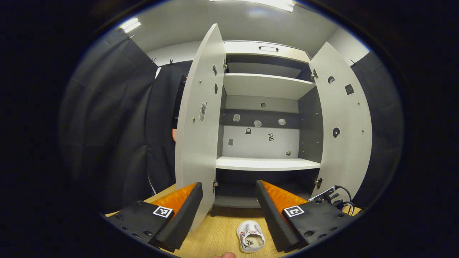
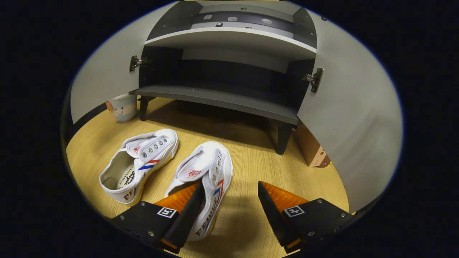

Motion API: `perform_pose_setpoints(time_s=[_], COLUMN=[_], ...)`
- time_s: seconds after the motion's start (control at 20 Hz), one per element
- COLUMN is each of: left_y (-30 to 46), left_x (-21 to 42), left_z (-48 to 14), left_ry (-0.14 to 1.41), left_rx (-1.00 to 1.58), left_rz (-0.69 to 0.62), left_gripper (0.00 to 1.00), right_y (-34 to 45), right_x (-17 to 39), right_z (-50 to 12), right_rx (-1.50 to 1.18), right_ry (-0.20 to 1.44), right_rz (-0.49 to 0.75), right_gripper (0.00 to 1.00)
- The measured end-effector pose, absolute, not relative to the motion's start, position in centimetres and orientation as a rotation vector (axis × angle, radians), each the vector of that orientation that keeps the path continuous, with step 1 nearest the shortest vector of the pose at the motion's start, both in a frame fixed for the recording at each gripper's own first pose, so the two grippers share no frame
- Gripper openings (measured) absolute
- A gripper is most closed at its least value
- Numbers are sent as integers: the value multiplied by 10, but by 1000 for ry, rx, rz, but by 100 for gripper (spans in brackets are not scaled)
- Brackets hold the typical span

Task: Grab one shoe with the right hand and put it into the shoe cabinet, grab the other shoe with the left hand and put it into the shoe cabinet; then close the right door with the right hand and the left door with the left hand.

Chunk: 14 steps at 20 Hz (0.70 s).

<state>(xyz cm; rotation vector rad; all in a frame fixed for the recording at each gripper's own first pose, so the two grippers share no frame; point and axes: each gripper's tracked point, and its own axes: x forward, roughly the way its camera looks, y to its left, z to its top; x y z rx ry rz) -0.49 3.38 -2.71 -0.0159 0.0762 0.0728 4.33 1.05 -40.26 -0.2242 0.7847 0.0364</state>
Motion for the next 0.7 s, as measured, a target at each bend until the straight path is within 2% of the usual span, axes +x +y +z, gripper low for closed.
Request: perform_pose_setpoints(time_s=[0.15,0.2,0.45,0.55,0.65,0.7], left_y=[31,31,25,22,20,18], left_x=[-7,-7,-9,-9,-9,-10], left_z=[-27,-27,-31,-31,-32,-31], left_ry=[81,84,99,104,107,105], left_rx=[-11,-7,12,18,20,22], left_rz=[68,67,65,62,56,52], left_gripper=[99,96,96,96,96,96], right_y=[12,12,23,23,14,12], right_x=[60,63,71,75,79,78], right_z=[-419,-424,-436,-437,-438,-438], right_rx=[-197,-188,-118,-160,-226,-237], right_ry=[796,806,817,792,774,777], right_rz=[39,41,73,65,41,38], right_gripper=[86,80,65,45,20,14])
